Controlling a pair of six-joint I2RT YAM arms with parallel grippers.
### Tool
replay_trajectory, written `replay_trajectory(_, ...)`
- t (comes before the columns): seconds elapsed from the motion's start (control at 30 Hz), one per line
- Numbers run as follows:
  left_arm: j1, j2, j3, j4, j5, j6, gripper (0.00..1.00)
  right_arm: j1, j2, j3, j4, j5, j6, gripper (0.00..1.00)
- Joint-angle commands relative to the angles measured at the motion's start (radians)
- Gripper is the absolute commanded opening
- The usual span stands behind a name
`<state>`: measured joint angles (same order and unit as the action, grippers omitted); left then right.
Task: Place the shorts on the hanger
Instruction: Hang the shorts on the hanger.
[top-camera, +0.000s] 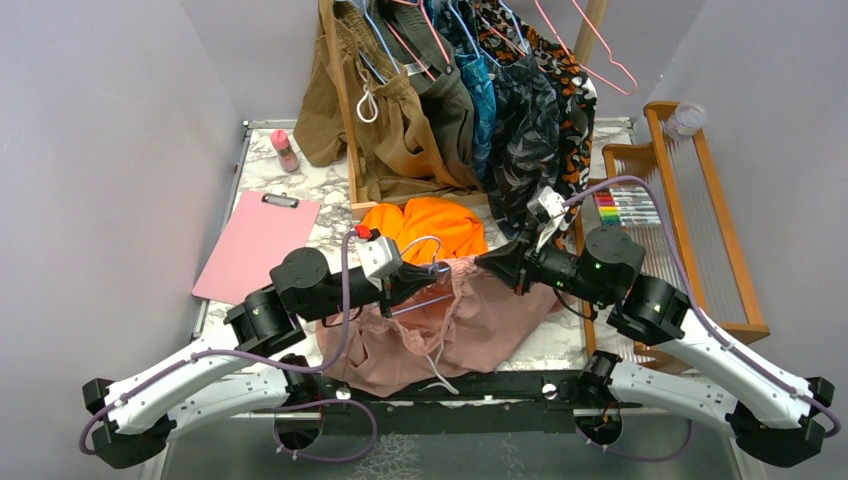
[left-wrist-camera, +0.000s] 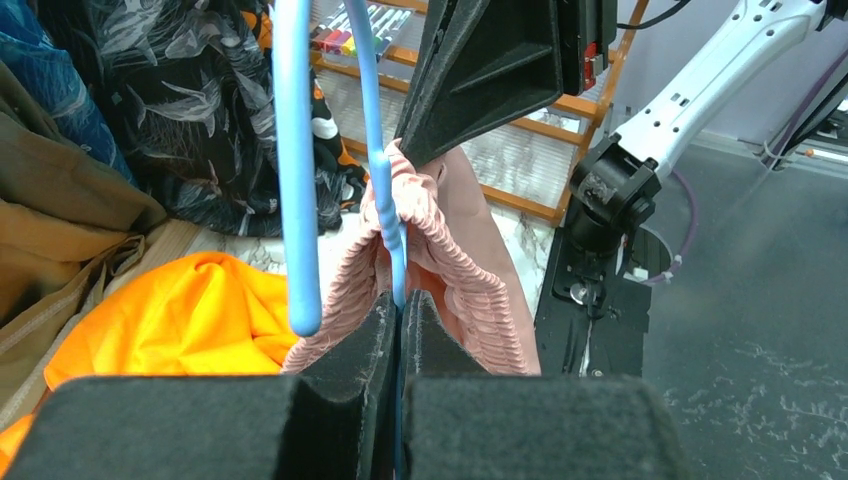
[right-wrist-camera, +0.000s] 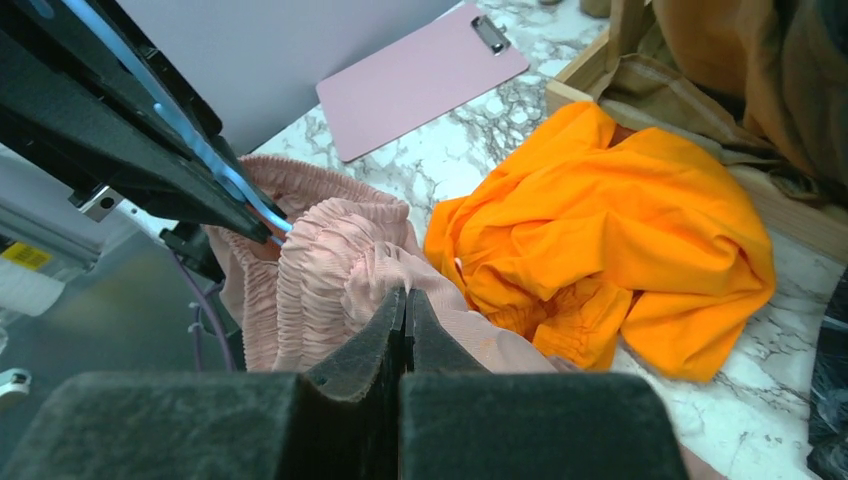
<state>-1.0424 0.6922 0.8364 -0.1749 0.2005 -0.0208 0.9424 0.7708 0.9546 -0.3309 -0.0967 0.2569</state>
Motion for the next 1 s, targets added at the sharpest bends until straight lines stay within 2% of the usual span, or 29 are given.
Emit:
replay_trajectory(0.0, 0.0, -0.021, 0.089, -0.016, 0.0, 0.025, 0.0, 0.001, -0.037, 0.054, 0.001, 0.11, -0.006, 0.01)
replay_trajectory(0.23, -0.001, -0.017, 0.216, -0.111, 0.007, 0.074, 0.0, 0.001, -0.061, 0.183, -0.083, 0.32, 0.009, 0.01)
replay_trajectory(0.53, -0.001, 0.01, 0.29, -0.104, 0.047, 0.093, 0.0, 0.001, -0.037, 0.262, -0.172, 0.408, 0.075, 0.01)
replay_trajectory(0.57, -0.001, 0.023, 0.34, -0.105, 0.056, 0.116, 0.0, 0.001, -0.044, 0.296, -0.18, 0.396, 0.058, 0.33)
replay_trajectory(0.63, 0.001, 0.033, 0.381, -0.112, 0.056, 0.136, 0.0, 0.001, -0.049, 0.329, -0.173, 0.365, 0.017, 0.52)
replay_trajectory(0.73, 0.0, 0.056, 0.476, -0.134, 0.053, 0.171, 0.0, 0.001, -0.038, 0.411, -0.182, 0.302, -0.067, 0.61)
replay_trajectory(0.87, -0.001, 0.103, 0.614, -0.179, 0.059, 0.212, 0.0, 0.001, -0.021, 0.51, -0.198, 0.233, -0.152, 0.62)
replay_trajectory(0.97, 0.0, 0.127, 0.659, -0.215, 0.06, 0.235, 0.0, 0.0, -0.025, 0.524, -0.185, 0.144, -0.191, 0.62)
